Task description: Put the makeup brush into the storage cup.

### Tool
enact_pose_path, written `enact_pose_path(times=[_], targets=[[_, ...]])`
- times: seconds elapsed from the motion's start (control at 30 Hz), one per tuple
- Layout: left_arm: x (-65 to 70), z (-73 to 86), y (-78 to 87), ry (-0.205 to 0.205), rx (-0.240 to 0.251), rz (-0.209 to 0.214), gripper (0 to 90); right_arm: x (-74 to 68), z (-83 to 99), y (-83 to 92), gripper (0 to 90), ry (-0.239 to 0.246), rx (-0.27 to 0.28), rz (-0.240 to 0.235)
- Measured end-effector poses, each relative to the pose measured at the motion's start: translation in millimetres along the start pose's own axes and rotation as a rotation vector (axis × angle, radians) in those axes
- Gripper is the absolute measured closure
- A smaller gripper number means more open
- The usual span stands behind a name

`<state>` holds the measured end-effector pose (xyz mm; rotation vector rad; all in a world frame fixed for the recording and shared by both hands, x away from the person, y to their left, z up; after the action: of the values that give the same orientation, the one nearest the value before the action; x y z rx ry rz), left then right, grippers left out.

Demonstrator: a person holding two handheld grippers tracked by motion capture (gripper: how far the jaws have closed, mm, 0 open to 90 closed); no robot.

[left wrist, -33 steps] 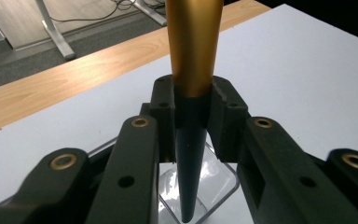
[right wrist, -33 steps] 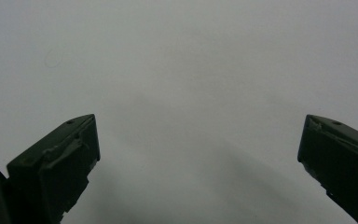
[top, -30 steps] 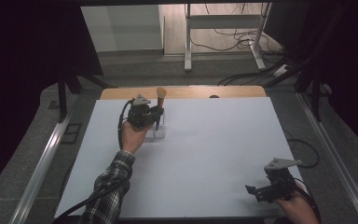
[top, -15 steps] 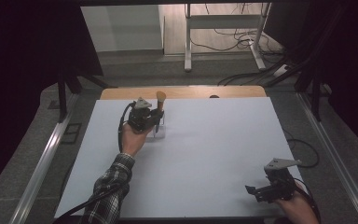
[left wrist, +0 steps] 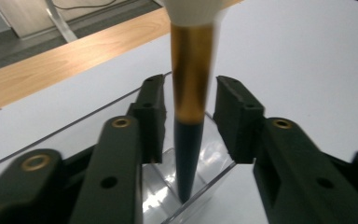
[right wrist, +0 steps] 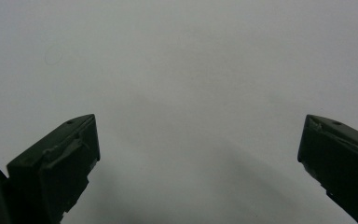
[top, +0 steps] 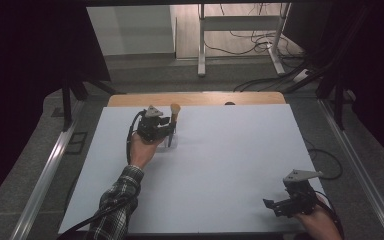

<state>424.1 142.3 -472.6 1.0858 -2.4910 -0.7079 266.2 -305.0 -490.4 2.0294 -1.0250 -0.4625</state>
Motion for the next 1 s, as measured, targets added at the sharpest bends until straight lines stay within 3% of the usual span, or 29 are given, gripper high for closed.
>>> enact_pose_path(times=[0.33, 1.0], targets=[[-1.7, -1.6, 4.8, 0.007, -0.02, 0.028, 45.7, 0.8, -0.1, 0.2, 0.0, 0.001, 0.006, 0.005], [-0.9, 3.3, 13.7, 0.0, -0.061, 0.062, 29.1, 1.0, -0.2, 1.2, 0.0, -0.013, 0.01, 0.016]])
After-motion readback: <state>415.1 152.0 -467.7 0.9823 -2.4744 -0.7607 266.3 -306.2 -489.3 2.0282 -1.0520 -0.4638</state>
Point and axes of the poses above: each handheld gripper's, and its own axes: y roughly backward along the jaws, z roughly out of its underside, x roughly to its right, the point moved 1 cm from there along -y, roughly forward along the jaws, and after that the axes turned 6 degrees about z, right-handed, at the moved point
